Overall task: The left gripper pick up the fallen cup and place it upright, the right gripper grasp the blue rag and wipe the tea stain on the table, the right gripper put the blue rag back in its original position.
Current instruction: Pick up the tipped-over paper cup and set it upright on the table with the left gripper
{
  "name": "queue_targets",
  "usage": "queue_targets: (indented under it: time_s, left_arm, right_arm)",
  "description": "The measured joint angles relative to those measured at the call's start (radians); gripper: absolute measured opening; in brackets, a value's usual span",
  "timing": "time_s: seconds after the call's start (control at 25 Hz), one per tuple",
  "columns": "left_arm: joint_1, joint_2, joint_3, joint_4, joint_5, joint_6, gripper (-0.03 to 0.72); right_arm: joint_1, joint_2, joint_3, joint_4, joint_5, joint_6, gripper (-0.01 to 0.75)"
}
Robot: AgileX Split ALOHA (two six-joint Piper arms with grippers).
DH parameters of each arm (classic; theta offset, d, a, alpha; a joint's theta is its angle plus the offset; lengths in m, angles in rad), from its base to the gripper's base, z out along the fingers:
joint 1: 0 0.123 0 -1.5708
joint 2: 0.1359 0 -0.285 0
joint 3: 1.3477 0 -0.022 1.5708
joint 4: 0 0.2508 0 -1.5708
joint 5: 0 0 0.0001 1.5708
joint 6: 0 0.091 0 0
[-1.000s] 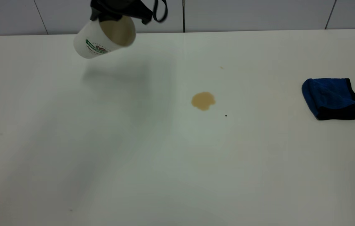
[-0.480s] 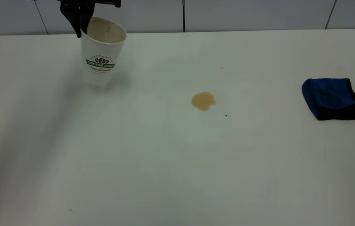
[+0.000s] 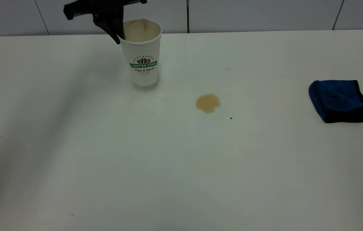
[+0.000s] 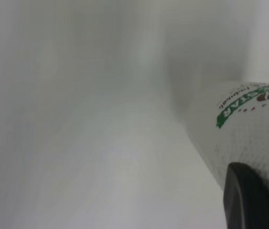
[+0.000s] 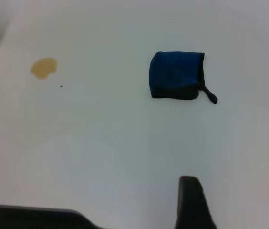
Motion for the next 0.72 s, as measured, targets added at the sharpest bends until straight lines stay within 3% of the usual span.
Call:
queue_targets:
  time_s: [0.32,0.56,0.72]
  left_arm:
    - [0.009,0.052,0.0,-0.126,-0.043,0.0,0.01]
    - [0.01,0.075,-0.001,-0.136,-0.046,-0.001,0.014]
    - [0.01,0.079,-0.001,-0.149,-0.049,0.002,0.056]
  right_arm:
    - [0.0,0.0,0.0,0.0,0.0,0.0,0.509]
    - [0.0,0.0,0.0,0.0,0.0,0.0,0.509]
    - [0.0,0.0,0.0,0.0,0.0,0.0,0.509]
